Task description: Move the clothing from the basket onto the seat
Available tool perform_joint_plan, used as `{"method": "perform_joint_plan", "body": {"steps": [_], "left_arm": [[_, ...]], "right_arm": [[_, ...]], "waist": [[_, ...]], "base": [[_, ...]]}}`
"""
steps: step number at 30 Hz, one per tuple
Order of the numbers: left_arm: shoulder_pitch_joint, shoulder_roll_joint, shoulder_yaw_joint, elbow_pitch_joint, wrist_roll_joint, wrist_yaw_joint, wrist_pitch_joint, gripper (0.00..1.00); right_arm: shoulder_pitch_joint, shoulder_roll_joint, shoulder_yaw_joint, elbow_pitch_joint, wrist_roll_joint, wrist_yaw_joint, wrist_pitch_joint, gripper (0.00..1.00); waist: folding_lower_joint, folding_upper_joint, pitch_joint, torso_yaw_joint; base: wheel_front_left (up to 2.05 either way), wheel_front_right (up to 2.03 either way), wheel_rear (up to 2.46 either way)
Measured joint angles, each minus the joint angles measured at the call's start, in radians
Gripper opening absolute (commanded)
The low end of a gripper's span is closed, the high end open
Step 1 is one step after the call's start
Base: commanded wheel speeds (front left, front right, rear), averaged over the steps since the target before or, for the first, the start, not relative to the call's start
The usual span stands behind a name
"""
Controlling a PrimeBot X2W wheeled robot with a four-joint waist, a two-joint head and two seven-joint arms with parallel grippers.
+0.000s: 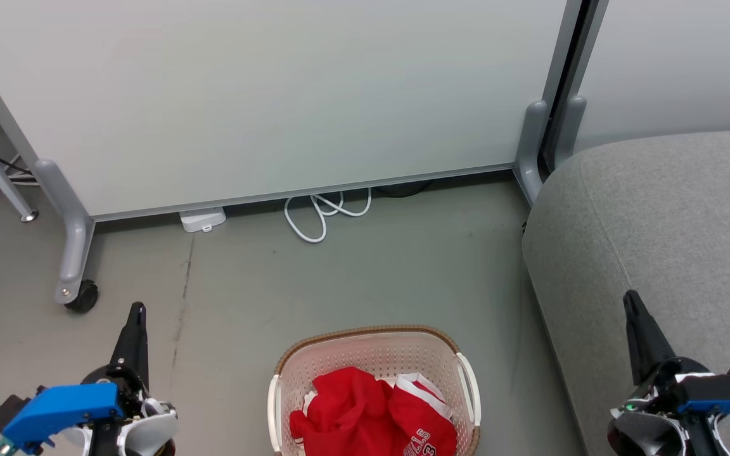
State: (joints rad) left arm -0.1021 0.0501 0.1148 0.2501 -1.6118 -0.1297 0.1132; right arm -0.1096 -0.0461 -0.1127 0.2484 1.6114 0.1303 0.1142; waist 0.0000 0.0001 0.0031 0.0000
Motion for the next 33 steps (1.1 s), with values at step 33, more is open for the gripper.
{"method": "perform_joint_plan", "body": {"steps": [33], "left_arm": [[0.043, -0.009, -0.095, 0.004, 0.479, 0.046, -0.129, 1.00]], "right_arm": [[0.020, 0.007, 0.069, 0.042, -0.482, -0.002, -0.130, 1.00]], "waist": [[0.0000, 0.0000, 0.005, 0.004]], "base": [[0.00, 0.00, 0.00]]}}
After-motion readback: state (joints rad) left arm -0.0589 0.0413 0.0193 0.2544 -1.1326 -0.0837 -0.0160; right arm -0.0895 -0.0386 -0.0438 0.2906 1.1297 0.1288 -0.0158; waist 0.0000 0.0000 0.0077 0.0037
